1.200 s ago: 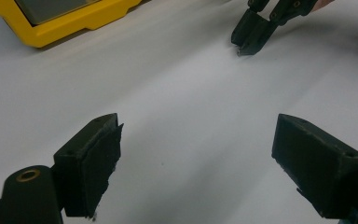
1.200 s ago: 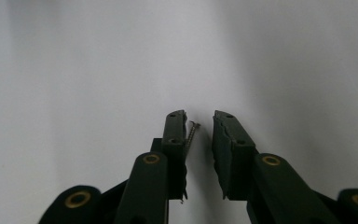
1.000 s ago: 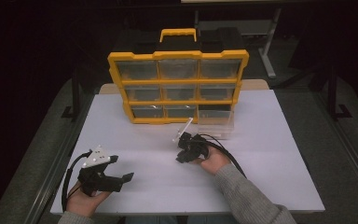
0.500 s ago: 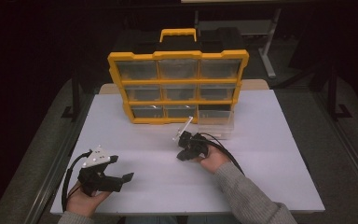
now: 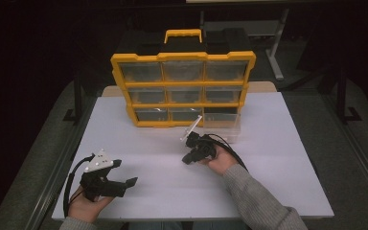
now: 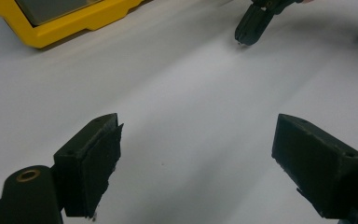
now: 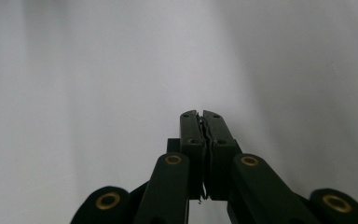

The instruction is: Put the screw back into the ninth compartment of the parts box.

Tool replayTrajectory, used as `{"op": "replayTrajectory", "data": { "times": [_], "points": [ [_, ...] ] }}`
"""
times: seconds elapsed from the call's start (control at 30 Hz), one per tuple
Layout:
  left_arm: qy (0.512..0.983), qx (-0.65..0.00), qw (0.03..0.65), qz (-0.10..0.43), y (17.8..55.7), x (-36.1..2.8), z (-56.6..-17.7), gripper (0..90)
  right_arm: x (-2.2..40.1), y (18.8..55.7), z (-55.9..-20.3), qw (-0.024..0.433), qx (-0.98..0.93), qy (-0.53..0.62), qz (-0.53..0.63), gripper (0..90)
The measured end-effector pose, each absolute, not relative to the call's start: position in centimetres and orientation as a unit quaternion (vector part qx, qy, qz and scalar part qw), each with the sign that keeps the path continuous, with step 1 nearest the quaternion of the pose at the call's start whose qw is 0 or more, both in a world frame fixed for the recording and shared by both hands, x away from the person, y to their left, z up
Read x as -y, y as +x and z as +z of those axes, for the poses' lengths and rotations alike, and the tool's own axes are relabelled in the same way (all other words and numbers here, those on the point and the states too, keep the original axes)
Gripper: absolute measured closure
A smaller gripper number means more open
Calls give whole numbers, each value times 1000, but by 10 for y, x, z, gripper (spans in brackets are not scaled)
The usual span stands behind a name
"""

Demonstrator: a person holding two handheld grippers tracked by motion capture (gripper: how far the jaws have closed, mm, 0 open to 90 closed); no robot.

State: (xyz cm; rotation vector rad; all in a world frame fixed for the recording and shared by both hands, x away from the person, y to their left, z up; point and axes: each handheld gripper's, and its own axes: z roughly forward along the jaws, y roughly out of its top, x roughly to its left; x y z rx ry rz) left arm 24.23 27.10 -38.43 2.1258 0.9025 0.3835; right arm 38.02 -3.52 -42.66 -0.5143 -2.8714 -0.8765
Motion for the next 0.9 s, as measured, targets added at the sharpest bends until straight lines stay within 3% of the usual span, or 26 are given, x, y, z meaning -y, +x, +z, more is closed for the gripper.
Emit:
{"op": "replayTrajectory", "data": {
  "times": [0.9],
  "points": [
    [837,-355,388,151,242,-271,-384,151,56,388,-369,65,934,-160,-313,870]
  ]
}}
